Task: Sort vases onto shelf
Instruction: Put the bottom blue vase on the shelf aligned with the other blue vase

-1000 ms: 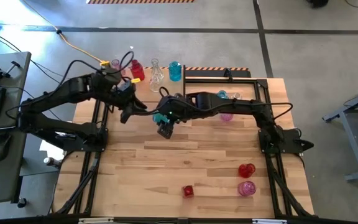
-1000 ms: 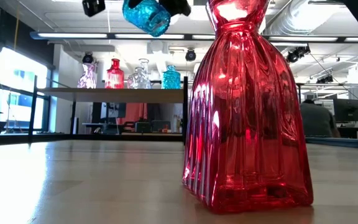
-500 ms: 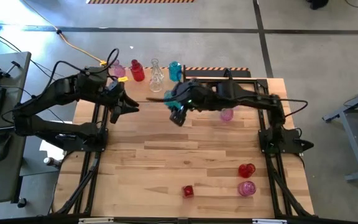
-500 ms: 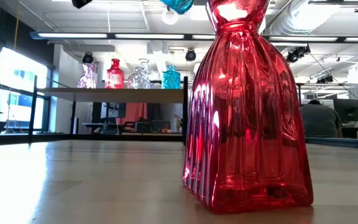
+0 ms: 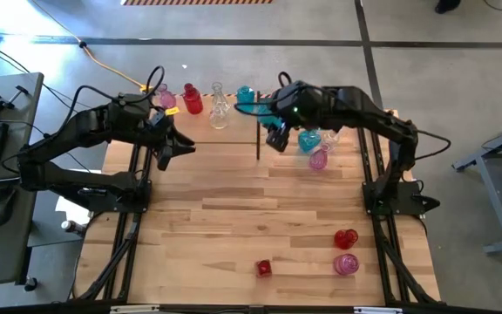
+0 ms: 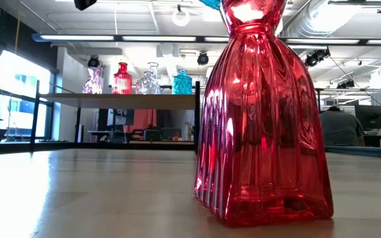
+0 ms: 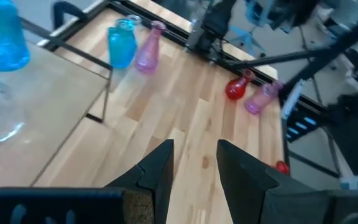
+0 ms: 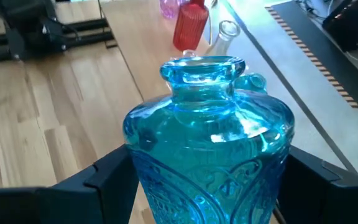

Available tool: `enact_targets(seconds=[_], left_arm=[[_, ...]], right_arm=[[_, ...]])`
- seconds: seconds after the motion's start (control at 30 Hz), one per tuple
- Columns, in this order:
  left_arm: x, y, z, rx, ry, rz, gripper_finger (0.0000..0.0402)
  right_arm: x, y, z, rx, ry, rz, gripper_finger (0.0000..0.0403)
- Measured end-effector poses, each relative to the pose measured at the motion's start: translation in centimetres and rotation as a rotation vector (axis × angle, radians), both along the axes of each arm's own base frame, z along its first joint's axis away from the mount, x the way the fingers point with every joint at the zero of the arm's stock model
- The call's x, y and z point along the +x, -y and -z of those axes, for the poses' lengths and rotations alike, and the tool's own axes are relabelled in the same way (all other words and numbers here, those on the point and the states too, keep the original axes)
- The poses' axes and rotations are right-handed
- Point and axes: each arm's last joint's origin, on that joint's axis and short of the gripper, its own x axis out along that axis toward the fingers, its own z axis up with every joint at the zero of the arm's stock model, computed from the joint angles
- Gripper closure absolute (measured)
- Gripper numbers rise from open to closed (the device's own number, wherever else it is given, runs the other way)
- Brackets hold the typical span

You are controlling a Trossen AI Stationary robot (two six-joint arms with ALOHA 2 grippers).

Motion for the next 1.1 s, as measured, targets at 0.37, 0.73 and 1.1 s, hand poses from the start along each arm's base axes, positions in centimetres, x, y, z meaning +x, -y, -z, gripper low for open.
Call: enact_targets(seconds=[0.37,0.73,1.1], left_arm=[[-0.1,-0.3,0.0,-0.047,-0.004,-0.153,0.0289],[-0.1,-0.6,0.0,-0.042,-0.007,-0.259,0.0289],[0.5,-0.8,0.2,-0.038,-0.007,-0.285,0.0289]], right_arm=[[-2.6,2.8,-0.5,0.019,-0.085,-0.077,0.0126],[-9.5,3.0,-3.7,0.002,-0.056,-0.021,0.0126],[-15.6,1.6,-5.2,0.001,-0.005,0.023,0.0126]])
